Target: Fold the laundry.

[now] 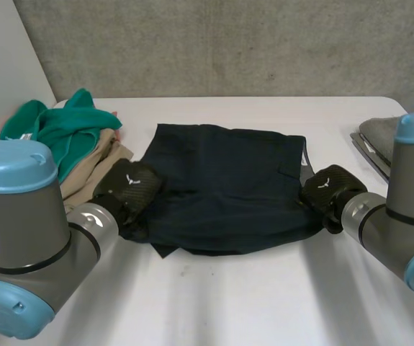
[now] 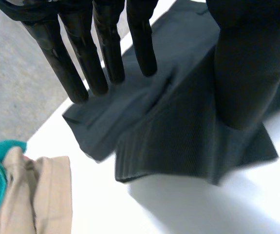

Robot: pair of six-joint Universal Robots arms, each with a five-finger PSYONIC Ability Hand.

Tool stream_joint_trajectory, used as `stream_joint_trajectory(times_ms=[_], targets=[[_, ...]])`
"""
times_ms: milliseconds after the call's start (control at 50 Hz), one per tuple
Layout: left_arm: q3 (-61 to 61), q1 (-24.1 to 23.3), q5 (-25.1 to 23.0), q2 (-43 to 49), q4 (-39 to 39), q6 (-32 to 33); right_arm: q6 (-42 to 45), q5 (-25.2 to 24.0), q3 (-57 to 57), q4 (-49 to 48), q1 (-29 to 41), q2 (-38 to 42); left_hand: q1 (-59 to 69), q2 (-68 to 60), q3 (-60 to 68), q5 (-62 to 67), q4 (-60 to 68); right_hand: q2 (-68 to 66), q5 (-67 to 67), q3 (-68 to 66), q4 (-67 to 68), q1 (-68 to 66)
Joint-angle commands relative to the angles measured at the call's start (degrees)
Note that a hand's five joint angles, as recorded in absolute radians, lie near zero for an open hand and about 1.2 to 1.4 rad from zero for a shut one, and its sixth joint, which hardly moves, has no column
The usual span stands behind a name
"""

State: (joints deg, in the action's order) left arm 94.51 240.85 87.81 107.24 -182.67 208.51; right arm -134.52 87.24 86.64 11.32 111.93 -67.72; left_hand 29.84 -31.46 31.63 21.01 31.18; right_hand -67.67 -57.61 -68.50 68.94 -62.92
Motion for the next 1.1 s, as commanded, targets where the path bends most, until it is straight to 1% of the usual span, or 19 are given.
stream_joint_trajectory(times_ms=[20, 140, 220, 240, 340, 460, 520, 620, 740, 800, 920, 1100], targets=[[1.20, -0.20, 0.25, -2.55, -4.01, -0.74, -5.31, -0.31, 3.62, -7.80, -2.68, -0.13, -2.81, 4.43, -4.60, -3.98, -4.15, -12.33, -12.39, -11.50, 11.06, -17.08], [8.84, -0.64, 0.34, -9.41, -4.45, -1.53, -12.16, -0.75, 4.50, -9.48, -3.12, -0.13, -0.63, 2.25, -2.42, -1.79, -1.96, -12.33, -12.39, -11.50, 11.06, -17.08], [14.46, -0.91, 0.52, -13.63, -4.45, -3.37, -13.49, -1.10, 4.50, -10.09, -3.47, -0.05, 7.26, -5.64, 5.47, 6.09, 5.92, -12.33, -12.39, -11.50, 11.06, -17.08], [16.65, -1.00, 0.43, -14.85, -4.53, -4.51, -13.49, -1.28, 4.59, -10.27, -3.65, -0.05, 13.28, -11.66, 11.49, 12.11, 11.94, -12.33, -12.39, -11.50, 11.06, -17.08], [19.31, -1.70, 0.43, -15.83, -3.92, -7.59, -13.49, -1.28, 5.38, -10.80, -4.09, -0.05, 24.09, -22.47, 22.30, 22.92, 22.76, -12.33, -12.39, -11.50, 11.06, -17.08], [19.75, -3.45, -0.10, -14.78, -3.92, -10.84, -13.58, -1.28, 5.64, -10.88, -4.09, -0.05, 27.97, -26.35, 26.18, 26.80, 26.63, -12.33, -12.39, -11.50, 11.06, -17.08], [19.75, -3.81, -0.10, -13.99, -3.92, -11.63, -13.58, -1.28, 5.64, -10.88, -4.18, 0.04, 27.81, -26.19, 26.02, 26.64, 26.47, -12.33, -12.39, -11.50, 11.06, -17.08], [19.57, -4.51, -0.27, -9.95, -4.01, -11.72, -13.58, -1.28, 5.64, -10.97, -4.27, 0.04, 26.97, -25.35, 25.18, 25.80, 25.63, -12.33, -12.39, -11.50, 11.06, -17.08], [19.66, -6.18, -0.01, -8.54, -3.92, -11.72, -13.58, -1.19, 5.64, -11.94, -4.53, 0.22, 24.62, -23.00, 22.83, 23.45, 23.28, -12.33, -12.39, -11.50, 11.06, -17.08], [19.66, -6.88, 0.34, -7.13, -4.01, -11.72, -13.58, -1.28, 5.91, -12.11, -5.41, 0.13, 14.89, -13.27, 13.10, 13.72, 13.55, -12.33, -12.39, -11.50, 11.06, -17.08], [18.09, -6.89, 0.52, -3.36, -4.62, -11.55, -13.58, -1.37, 6.26, -12.11, -5.50, 0.13, 5.62, -4.00, 3.83, 4.45, 4.29, -12.33, -12.39, -11.50, 11.06, -17.08], [12.90, -6.88, 0.96, 4.29, -7.08, -11.02, -13.49, -2.07, 7.22, -12.20, -5.50, 0.13, 5.60, -3.98, 3.81, 4.43, 4.27, -12.33, -12.39, -11.50, 11.06, -17.08]])
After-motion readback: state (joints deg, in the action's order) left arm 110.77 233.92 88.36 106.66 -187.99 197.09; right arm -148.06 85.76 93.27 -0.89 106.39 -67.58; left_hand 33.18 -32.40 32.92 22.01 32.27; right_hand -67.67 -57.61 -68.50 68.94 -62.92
